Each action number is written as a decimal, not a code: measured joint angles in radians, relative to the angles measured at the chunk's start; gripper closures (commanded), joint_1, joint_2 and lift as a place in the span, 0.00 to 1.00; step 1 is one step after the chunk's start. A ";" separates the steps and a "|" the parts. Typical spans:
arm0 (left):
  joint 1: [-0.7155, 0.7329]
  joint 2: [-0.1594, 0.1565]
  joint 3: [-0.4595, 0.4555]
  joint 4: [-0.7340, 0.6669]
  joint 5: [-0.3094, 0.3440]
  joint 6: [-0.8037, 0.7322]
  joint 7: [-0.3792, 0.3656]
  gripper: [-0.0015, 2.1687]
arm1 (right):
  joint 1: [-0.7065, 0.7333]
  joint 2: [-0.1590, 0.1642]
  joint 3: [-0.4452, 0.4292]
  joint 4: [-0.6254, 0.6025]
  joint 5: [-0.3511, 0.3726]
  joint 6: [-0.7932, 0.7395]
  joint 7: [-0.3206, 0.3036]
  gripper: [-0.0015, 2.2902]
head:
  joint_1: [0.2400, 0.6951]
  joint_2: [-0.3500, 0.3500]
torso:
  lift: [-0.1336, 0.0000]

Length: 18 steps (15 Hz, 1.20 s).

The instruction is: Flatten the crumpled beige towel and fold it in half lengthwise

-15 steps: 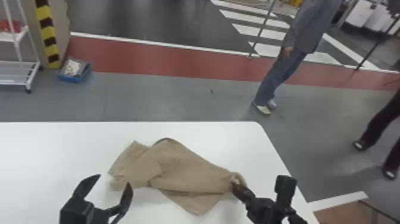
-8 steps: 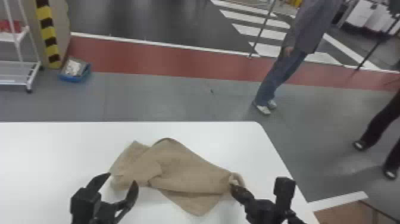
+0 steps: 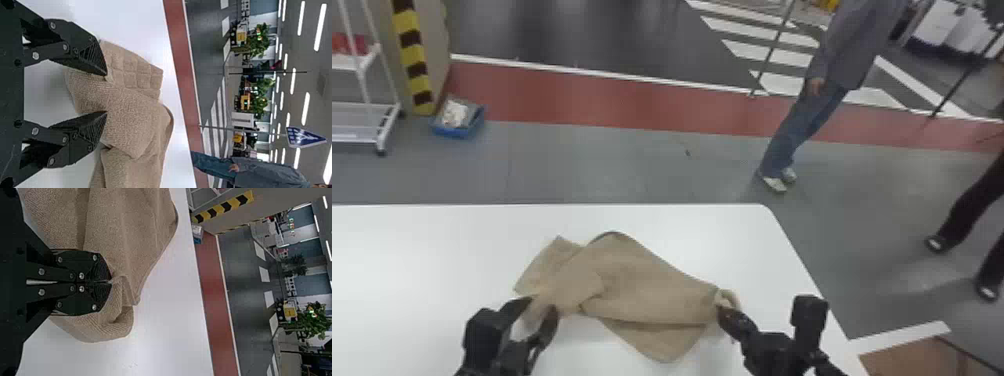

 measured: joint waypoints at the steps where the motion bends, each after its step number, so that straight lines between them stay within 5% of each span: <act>1: 0.001 0.002 -0.001 -0.007 0.000 0.024 0.002 0.72 | 0.000 0.000 0.000 -0.002 0.000 0.000 0.000 0.88 | 1.00 0.00 | 1.00; 2: 0.011 0.004 0.001 -0.019 0.000 0.036 0.005 0.79 | -0.001 0.000 0.000 -0.006 -0.001 0.000 0.000 0.88 | 1.00 0.00 | 1.00; 5: 0.079 0.011 0.019 -0.132 0.000 0.043 0.013 0.79 | 0.001 0.000 -0.001 -0.023 -0.005 0.000 0.000 0.88 | 1.00 0.00 | 1.00; 9: 0.238 0.021 0.088 -0.428 0.008 0.045 0.002 0.79 | 0.037 0.000 -0.003 -0.120 -0.028 0.022 0.006 0.88 | 1.00 0.00 | 1.00; 18: 0.566 0.098 0.204 -0.975 0.042 -0.038 0.000 0.79 | 0.123 0.000 -0.107 -0.620 -0.329 0.412 0.076 0.88 | 1.00 0.14 | 1.00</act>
